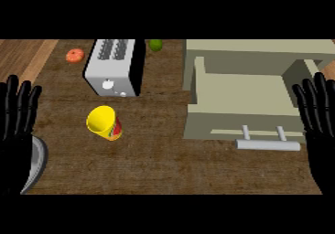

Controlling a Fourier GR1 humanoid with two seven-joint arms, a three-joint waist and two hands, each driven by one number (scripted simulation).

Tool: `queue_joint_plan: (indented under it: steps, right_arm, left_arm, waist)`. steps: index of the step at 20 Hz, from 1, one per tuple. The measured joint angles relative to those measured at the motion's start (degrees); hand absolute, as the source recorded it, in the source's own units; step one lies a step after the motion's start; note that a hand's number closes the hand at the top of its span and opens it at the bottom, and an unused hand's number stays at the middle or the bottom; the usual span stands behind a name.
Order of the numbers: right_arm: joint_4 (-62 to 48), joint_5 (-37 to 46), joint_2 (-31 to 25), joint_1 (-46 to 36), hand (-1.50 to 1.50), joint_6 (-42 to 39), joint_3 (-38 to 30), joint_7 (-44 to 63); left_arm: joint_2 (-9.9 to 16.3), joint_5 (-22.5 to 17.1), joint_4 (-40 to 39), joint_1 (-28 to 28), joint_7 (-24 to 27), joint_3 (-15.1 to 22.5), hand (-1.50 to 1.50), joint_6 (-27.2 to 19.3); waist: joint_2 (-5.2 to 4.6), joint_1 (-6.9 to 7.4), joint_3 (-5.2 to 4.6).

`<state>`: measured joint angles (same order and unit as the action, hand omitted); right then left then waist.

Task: Pick up the cup, place it into the drawer and close the drawer

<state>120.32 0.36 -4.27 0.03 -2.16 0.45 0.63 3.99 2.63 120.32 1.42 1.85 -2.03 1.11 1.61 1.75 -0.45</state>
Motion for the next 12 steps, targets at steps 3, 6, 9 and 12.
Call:
queue_joint_plan:
  steps: [3, 6, 9, 12]
  right_arm:
    - [0.1, -0.2, 0.0, -0.8, -1.50, 0.0, -0.5, -0.7]
    - [0.4, 0.2, 0.3, -1.2, -1.50, 0.0, 0.5, -1.0]
    - [-0.9, -0.4, -0.5, -0.8, -1.50, -2.0, 2.2, 0.9]
    - [-2.6, -1.3, -1.4, -1.4, -1.50, -3.3, 2.2, 2.6]
  left_arm:
    - [2.9, -6.6, -1.5, -2.2, 0.7, -0.9, -1.50, 6.0]
    - [6.1, -14.2, -3.6, -4.1, 1.9, 1.6, -1.50, 15.4]
    - [8.3, -23.6, -9.0, -3.7, -1.3, 2.7, -1.50, 22.6]
    - [12.7, -33.8, -15.2, -5.4, -3.9, 0.3, -1.50, 29.6]
  waist:
    - [-0.87, -1.18, 0.19]
    - [-1.47, -2.72, 0.16]
    - [-2.17, -3.08, 0.16]
    - [-2.27, -2.91, 0.25]
